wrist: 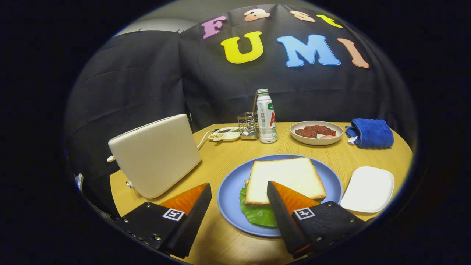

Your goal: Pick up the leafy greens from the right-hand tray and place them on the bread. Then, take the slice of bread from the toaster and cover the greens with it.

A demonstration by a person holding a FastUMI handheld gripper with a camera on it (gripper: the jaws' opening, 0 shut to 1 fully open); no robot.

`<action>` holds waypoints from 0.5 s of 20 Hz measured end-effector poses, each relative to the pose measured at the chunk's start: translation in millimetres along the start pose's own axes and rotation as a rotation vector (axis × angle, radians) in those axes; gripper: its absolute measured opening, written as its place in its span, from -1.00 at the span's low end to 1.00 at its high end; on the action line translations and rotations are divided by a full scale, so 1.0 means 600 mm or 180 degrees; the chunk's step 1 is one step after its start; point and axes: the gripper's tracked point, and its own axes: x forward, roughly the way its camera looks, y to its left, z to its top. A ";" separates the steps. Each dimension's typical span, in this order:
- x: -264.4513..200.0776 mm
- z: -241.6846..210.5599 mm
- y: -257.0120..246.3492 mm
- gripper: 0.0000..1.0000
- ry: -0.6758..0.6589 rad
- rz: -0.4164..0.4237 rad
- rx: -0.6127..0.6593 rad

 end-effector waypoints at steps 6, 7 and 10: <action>-0.010 0.009 0.003 0.93 -0.0140 -0.0081 -0.0161; -0.009 0.004 0.003 0.92 -0.0104 -0.0079 -0.0186; -0.018 0.016 -0.001 0.93 -0.0127 -0.0070 -0.0147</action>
